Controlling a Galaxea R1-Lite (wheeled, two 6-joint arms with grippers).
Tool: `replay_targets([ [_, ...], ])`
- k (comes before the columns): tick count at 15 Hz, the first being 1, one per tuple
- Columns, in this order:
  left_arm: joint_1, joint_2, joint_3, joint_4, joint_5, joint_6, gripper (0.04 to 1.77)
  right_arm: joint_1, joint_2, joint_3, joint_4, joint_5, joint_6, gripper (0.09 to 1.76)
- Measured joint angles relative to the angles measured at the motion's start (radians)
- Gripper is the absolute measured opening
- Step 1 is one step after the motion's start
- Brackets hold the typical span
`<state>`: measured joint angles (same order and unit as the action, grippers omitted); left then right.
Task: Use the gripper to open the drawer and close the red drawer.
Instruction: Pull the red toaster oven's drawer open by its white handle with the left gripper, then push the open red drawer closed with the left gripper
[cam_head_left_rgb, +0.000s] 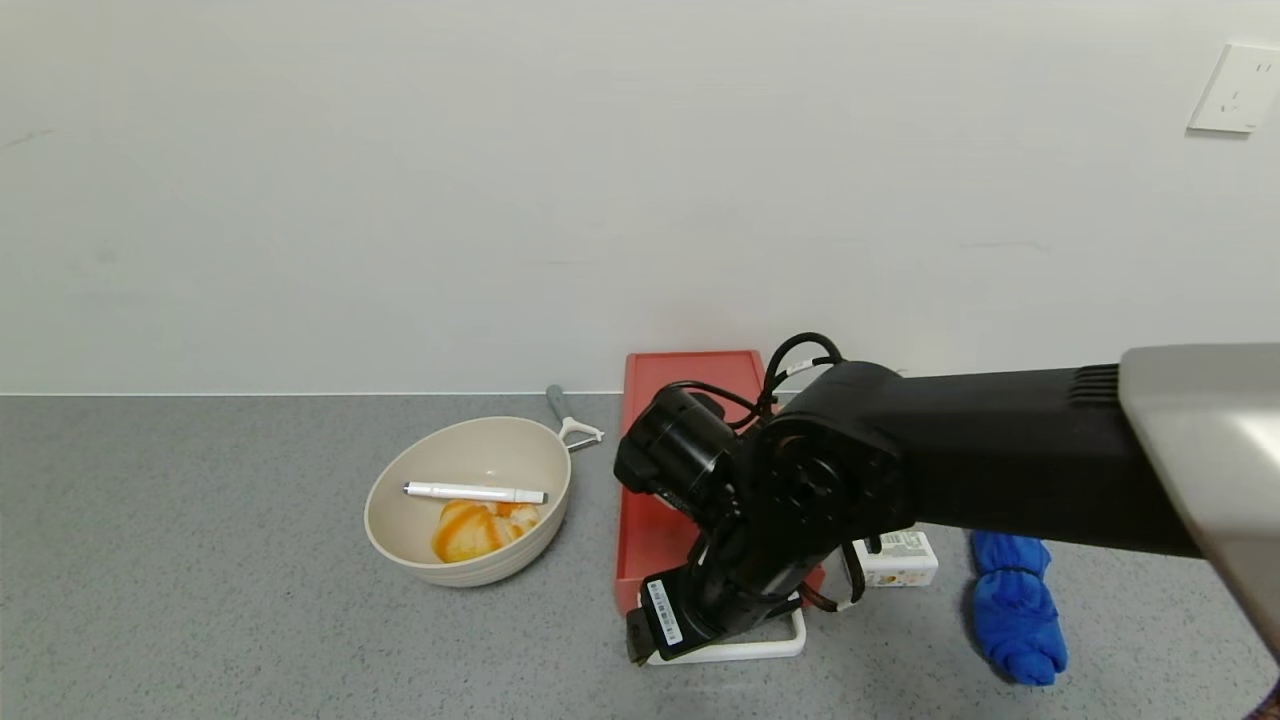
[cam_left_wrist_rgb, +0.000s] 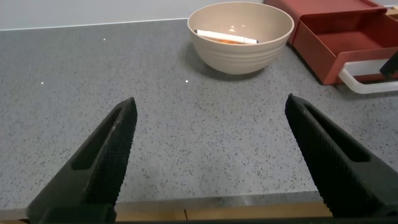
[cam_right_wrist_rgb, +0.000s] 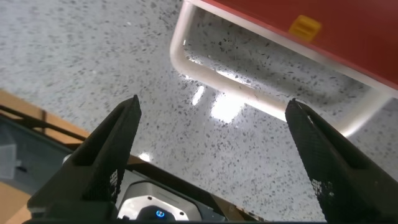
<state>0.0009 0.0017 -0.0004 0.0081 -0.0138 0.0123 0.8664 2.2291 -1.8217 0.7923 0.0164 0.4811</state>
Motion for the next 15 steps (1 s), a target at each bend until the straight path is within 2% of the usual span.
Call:
replay_targets([
  [9,0.0,0.0,0.0,0.0,0.0,0.0,1.72,-0.057,-0.309,0.052,0.0,-0.001,-0.088,1.71],
  [15,0.0,0.0,0.0,0.0,0.0,0.0,1.72,-0.155,-0.553,0.191,-0.053,0.0,-0.104,1.71],
])
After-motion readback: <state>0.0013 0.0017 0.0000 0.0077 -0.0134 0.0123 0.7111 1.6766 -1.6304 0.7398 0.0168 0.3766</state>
